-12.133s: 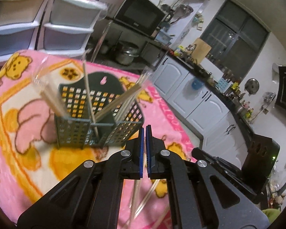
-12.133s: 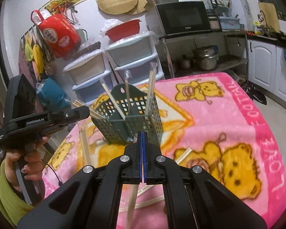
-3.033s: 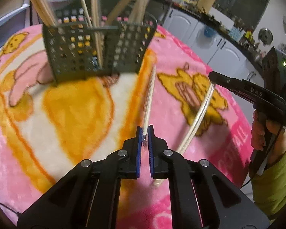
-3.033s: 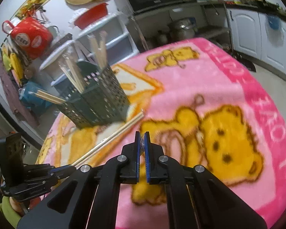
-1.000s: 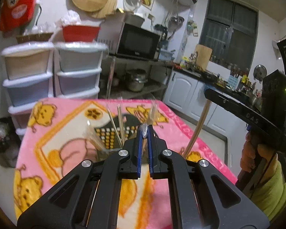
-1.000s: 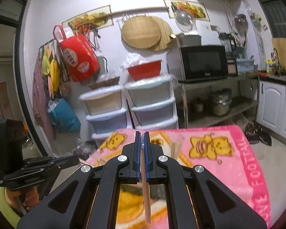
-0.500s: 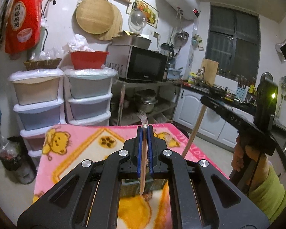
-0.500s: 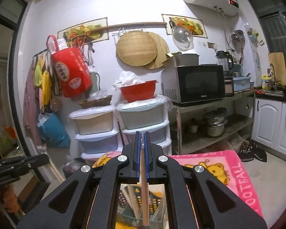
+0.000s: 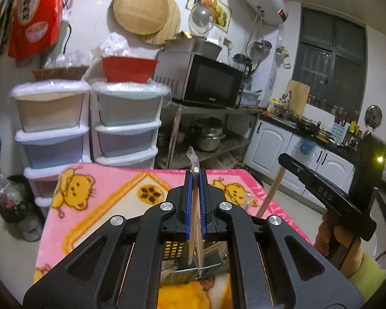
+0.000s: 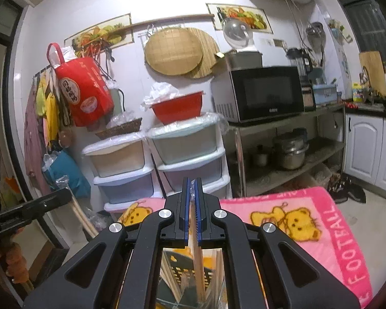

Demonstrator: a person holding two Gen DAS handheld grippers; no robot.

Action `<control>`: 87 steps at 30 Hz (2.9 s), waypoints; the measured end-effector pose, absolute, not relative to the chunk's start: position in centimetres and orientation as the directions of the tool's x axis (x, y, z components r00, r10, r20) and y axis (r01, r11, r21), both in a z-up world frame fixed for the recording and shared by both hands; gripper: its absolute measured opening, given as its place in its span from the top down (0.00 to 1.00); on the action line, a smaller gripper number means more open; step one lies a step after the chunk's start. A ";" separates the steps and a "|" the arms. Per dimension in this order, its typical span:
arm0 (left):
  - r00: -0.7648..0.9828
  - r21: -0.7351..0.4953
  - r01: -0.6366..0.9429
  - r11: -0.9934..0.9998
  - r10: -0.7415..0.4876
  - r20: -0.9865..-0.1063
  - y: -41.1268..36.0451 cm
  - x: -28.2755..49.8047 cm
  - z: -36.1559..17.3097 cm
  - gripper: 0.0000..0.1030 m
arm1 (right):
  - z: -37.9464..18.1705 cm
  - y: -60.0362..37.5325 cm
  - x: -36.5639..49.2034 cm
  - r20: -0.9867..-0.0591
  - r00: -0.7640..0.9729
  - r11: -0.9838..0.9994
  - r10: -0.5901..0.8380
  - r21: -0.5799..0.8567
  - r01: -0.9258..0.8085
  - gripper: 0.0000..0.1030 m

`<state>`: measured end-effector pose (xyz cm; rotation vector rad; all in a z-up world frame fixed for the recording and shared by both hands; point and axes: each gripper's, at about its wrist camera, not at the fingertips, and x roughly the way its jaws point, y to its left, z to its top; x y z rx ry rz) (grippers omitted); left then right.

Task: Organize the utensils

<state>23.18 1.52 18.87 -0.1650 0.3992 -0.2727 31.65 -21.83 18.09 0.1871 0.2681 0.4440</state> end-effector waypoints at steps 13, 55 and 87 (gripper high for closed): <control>0.855 -0.250 0.200 0.947 -0.294 -0.428 2.2 24.0 15.3 0.84 | 14.5 -22.6 31.0 -0.306 0.846 0.892 0.437 0.267 -0.365 0.71; 0.821 -0.276 0.125 0.953 -0.256 -0.510 1.4 12.9 5.6 0.10 | 6.8 -24.0 17.2 -0.439 0.796 0.908 0.417 0.165 -0.384 0.18; 0.927 -0.151 0.109 0.983 -0.155 -0.342 -1.1 8.9 0.6 0.10 | 1.6 -23.4 11.7 -0.184 0.940 0.958 0.287 0.050 -0.283 0.06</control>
